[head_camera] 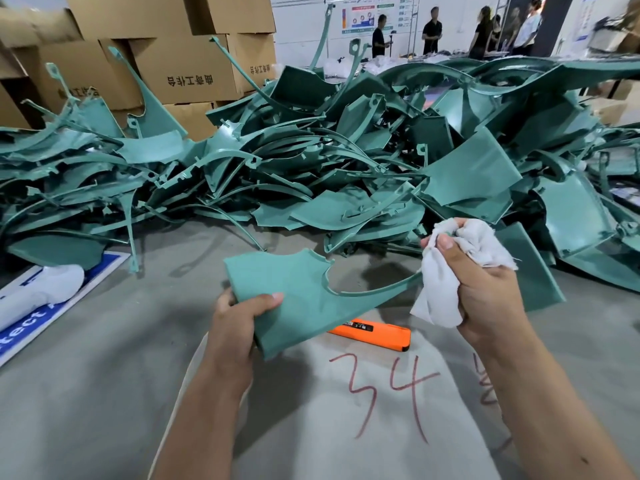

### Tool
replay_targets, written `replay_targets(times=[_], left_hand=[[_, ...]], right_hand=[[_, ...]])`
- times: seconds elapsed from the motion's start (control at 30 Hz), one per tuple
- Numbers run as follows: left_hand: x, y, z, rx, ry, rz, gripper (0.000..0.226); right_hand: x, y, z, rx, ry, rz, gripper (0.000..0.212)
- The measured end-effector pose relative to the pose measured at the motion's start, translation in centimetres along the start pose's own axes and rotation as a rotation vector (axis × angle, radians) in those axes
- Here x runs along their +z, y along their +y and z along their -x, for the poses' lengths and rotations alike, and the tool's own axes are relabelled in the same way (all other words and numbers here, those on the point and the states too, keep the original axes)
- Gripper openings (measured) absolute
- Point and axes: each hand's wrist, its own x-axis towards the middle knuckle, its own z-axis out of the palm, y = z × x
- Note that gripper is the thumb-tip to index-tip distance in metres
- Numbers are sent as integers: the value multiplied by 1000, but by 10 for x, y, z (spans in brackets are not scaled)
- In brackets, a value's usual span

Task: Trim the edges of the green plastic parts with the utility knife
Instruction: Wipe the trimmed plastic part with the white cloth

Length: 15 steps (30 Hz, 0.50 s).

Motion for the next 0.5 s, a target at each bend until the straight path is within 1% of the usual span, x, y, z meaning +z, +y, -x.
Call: replay_targets(times=[0.03, 0.07, 0.13, 0.2, 0.27, 0.3, 0.37, 0.4, 0.43, 0.5], left_hand=[[1, -1, 0, -12, 15, 37, 56], [1, -1, 0, -32, -6, 67, 57], [5, -1, 4, -99, -105, 111, 57], [9, -4, 7, -162, -167, 92, 54], [9, -5, 7, -168, -153, 47, 62], [7, -4, 5, -144, -132, 44, 67], [5, -2, 3, -72, -85, 61, 73], [5, -3, 3, -20, -71, 53, 68], [8, -4, 3, 36, -67, 37, 59], [14, -5, 4, 180, -45, 35, 40]], right_hand=[[1, 2, 0, -17, 19, 38, 27], [2, 3, 1, -29, 38, 66, 31], [4, 2, 1, -42, 76, 95, 34], [5, 1, 1, -49, 127, 123, 28], [2, 2, 1, -34, 211, 139, 20], [0, 4, 0, -26, 250, 130, 21], [-2, 8, -2, -13, 297, 121, 29], [1, 9, -2, -15, 327, 103, 35], [1, 12, -2, -12, 367, 75, 39], [1, 11, -4, -6, 464, 16, 38]])
